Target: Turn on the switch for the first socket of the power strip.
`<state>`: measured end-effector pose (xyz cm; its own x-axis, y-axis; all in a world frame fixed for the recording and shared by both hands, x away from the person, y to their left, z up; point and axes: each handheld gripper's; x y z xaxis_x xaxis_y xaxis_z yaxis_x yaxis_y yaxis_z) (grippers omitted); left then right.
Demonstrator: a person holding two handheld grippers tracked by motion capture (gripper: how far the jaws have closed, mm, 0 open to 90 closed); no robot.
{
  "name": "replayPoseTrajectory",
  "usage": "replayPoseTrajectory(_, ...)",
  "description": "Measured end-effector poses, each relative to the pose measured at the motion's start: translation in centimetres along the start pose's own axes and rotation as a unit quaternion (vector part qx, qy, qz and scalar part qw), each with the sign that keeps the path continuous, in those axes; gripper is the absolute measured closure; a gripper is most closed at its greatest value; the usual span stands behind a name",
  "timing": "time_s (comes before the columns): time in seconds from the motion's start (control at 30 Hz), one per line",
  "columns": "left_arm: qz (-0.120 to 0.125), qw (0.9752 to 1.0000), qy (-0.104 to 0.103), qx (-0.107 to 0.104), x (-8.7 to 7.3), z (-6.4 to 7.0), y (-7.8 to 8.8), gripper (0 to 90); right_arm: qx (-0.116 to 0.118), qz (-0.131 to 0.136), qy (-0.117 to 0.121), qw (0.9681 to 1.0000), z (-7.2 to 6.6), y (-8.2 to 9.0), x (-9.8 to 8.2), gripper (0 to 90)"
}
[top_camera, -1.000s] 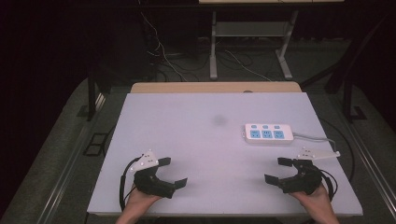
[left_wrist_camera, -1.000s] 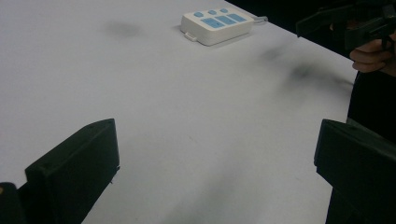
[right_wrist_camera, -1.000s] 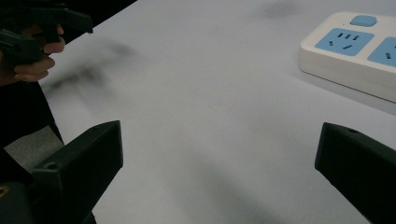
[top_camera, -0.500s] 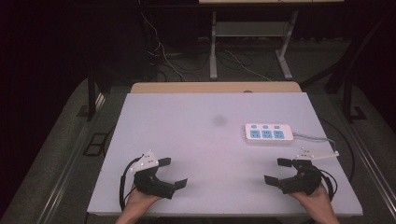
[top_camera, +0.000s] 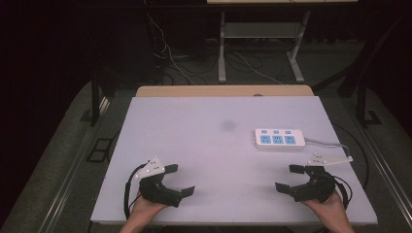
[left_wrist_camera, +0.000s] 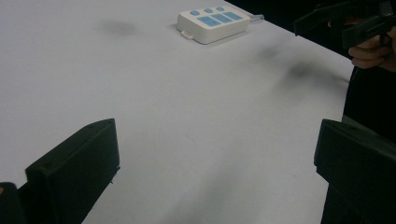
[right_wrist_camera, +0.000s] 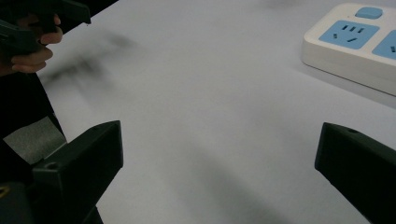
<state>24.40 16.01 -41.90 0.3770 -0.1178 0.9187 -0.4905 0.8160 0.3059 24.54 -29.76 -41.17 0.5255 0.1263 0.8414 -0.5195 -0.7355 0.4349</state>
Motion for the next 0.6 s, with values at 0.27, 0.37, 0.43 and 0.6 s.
replayPoseTrajectory(0.27,-0.002,1.0,0.003,0.002,0.0,-0.1,0.0,0.0,-0.005,-0.014,0.005,0.9999,-0.2,0.2,0.9,0.7)
replayPoseTrajectory(0.37,-0.002,1.0,0.003,0.002,-0.1,-0.1,0.0,0.0,-0.004,-0.022,0.009,0.9997,0.0,0.2,1.4,0.7)
replayPoseTrajectory(0.43,-0.001,1.0,0.005,0.006,-0.1,-0.1,0.0,0.0,-0.002,-0.027,0.011,0.9996,0.1,0.1,1.8,0.7)
replayPoseTrajectory(0.6,-0.001,1.0,0.006,0.007,-0.1,-0.3,0.1,0.0,0.0,-0.033,0.017,0.9993,0.1,0.3,2.9,0.7)
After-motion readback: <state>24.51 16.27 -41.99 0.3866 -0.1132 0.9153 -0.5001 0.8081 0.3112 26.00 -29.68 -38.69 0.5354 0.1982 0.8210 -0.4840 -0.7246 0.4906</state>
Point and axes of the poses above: each handheld gripper's, and its own axes: y roughly backward along the jaws, x roughly out of its top, z roughly to its right, and after that the axes turned 8 degrees about z, right-handed
